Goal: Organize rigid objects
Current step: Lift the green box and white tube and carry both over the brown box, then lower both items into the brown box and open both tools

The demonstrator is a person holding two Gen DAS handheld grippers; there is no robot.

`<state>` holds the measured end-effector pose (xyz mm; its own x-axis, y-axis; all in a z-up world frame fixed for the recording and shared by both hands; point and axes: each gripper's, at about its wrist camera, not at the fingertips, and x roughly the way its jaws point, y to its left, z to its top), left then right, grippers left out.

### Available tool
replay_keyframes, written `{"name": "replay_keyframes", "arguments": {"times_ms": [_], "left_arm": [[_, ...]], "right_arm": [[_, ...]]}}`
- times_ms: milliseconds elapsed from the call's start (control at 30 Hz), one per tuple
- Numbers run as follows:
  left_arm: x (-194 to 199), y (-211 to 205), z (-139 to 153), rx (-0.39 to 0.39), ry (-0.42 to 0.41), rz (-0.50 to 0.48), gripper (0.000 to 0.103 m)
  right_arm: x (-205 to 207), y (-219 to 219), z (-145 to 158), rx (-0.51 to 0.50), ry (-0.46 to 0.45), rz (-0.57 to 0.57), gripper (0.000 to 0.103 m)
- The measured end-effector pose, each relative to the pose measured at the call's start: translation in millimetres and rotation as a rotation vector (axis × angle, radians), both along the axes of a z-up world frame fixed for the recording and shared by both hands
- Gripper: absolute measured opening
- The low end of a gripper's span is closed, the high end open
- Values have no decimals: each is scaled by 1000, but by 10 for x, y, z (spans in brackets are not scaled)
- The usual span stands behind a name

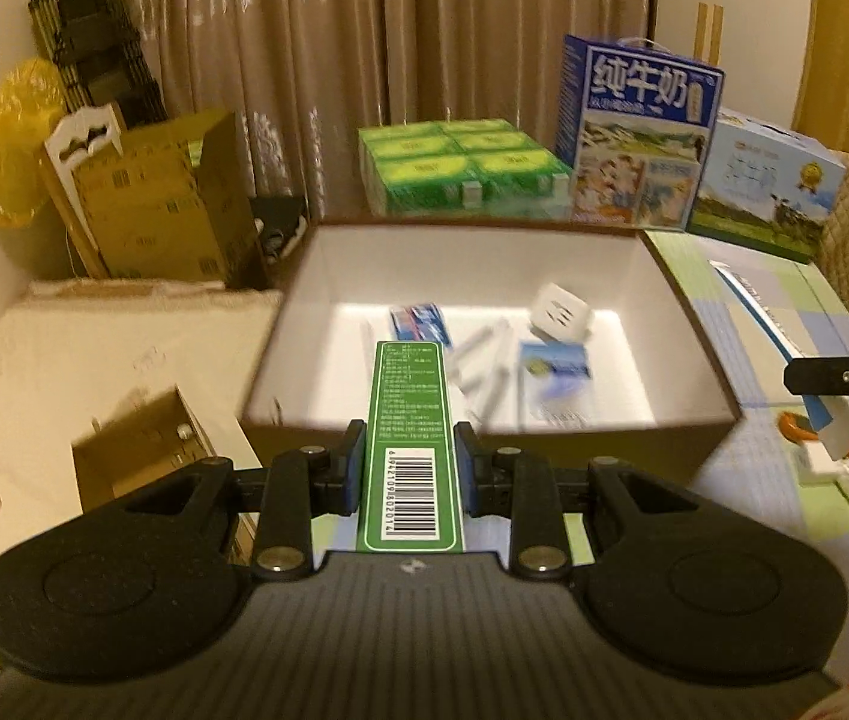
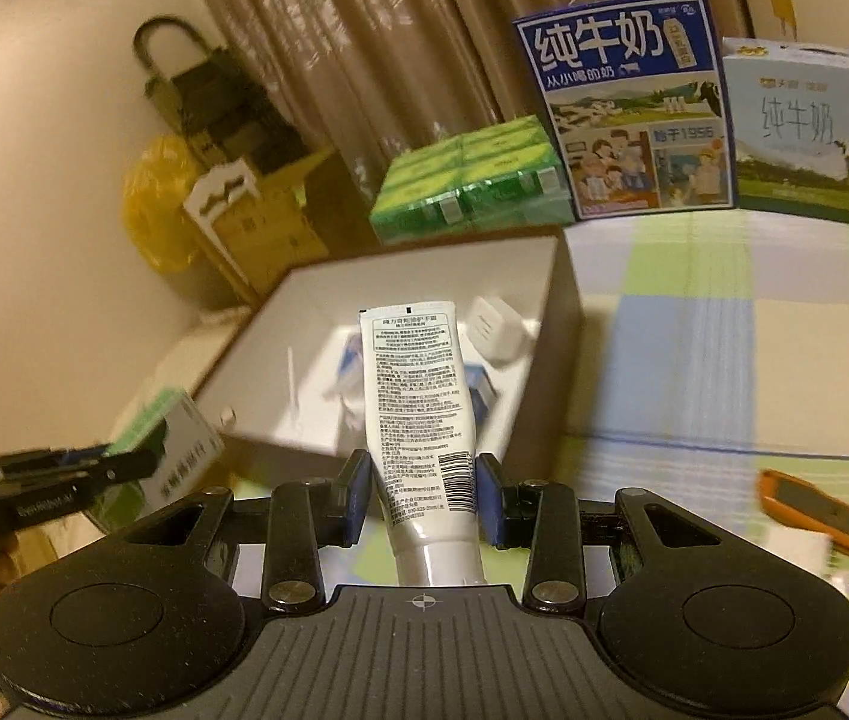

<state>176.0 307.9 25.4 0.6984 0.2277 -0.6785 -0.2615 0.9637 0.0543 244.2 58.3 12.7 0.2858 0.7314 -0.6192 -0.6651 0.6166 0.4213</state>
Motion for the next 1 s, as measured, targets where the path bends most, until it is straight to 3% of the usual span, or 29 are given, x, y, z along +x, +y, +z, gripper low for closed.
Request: {"name": "replay_keyframes", "arguments": {"times_ms": [233,633,1000], "left_arm": [[504,419,-17,31,5,-25,25],[1237,829,-437,44,89,-47,25],[1734,949,-720,86,88,-80,26]], "right_arm": [[251,462,-59,18,24,-124,34],[561,909,-418,-116,61,-267,34],[755,1110,-533,-199,64,-334,34]]}}
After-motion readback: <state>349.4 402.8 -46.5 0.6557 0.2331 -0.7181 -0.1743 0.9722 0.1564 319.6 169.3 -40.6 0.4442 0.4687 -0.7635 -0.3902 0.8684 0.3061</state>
